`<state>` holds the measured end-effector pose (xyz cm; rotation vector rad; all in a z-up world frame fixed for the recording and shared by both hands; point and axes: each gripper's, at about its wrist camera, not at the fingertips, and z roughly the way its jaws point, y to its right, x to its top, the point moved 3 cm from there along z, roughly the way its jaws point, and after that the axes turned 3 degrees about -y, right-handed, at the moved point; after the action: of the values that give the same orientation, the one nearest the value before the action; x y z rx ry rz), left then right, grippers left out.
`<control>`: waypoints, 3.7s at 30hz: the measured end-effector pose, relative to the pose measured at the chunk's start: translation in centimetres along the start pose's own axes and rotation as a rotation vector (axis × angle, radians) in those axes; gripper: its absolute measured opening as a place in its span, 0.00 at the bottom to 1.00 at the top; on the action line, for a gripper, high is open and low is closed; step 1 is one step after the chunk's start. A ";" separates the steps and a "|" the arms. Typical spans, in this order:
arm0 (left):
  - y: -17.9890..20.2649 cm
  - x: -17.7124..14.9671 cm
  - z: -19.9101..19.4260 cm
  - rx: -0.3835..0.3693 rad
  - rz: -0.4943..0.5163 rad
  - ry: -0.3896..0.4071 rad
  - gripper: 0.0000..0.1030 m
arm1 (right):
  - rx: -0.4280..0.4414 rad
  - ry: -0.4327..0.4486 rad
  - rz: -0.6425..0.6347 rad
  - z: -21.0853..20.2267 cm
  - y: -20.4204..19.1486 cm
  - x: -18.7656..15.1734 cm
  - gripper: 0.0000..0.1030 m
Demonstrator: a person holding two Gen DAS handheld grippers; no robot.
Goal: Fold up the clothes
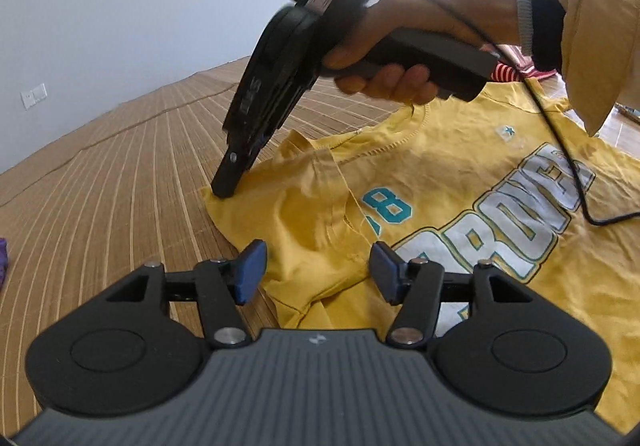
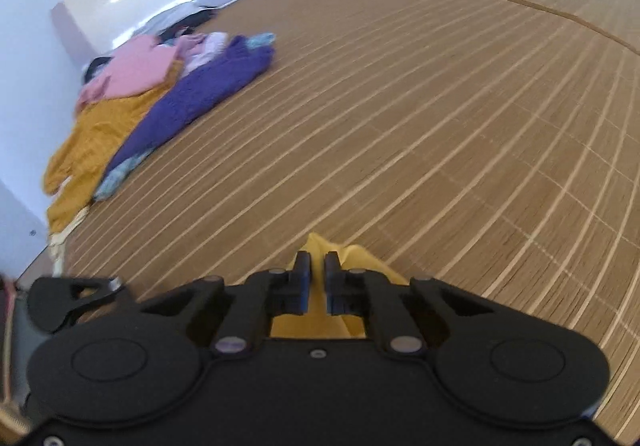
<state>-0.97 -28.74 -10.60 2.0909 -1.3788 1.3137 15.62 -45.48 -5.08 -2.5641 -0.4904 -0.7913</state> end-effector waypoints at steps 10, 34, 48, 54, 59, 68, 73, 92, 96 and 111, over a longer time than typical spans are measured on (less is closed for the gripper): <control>0.5 -0.1 0.0 -0.003 0.012 -0.005 0.62 | -0.216 0.090 -0.080 -0.5 -1.5 -0.1 0.32; 0.8 -0.3 0.2 0.010 0.043 -0.006 0.63 | -0.195 0.198 0.252 -5.4 1.6 -6.5 0.15; 2.1 -0.5 -1.1 -0.043 0.129 0.033 0.64 | -0.114 0.142 0.175 -5.0 -6.2 -9.4 0.33; 2.1 -0.6 -1.1 -0.048 0.131 0.025 0.64 | -0.051 0.115 0.168 -4.8 -7.4 -11.5 0.33; 2.1 -0.6 -1.1 -0.047 0.130 0.020 0.65 | -0.034 0.108 0.146 -3.8 -7.6 -11.6 0.32; 2.1 -0.6 -0.8 -0.044 0.128 0.016 0.67 | -0.035 0.094 0.181 -4.5 -6.9 -12.6 0.05; 1.8 -0.6 -0.6 -0.045 0.118 0.006 0.69 | -0.045 0.073 0.200 -4.1 -6.9 -13.2 0.05; 0.5 -0.4 -0.4 -0.086 0.037 -0.018 0.71 | -0.231 0.074 0.148 -6.1 -9.0 -12.8 0.22; 1.0 0.6 -0.9 -0.029 0.068 -0.039 0.71 | -0.269 0.177 0.206 -10.9 -8.9 -14.7 0.32; 8.2 9.9 -2.0 -0.119 0.008 -0.016 0.71 | -0.407 0.505 0.531 -24.6 -4.8 -29.6 0.55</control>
<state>-7.81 -36.95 -3.23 2.0235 -1.4367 1.1893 -20.56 -59.27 -2.79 -2.5004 0.5339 -1.3622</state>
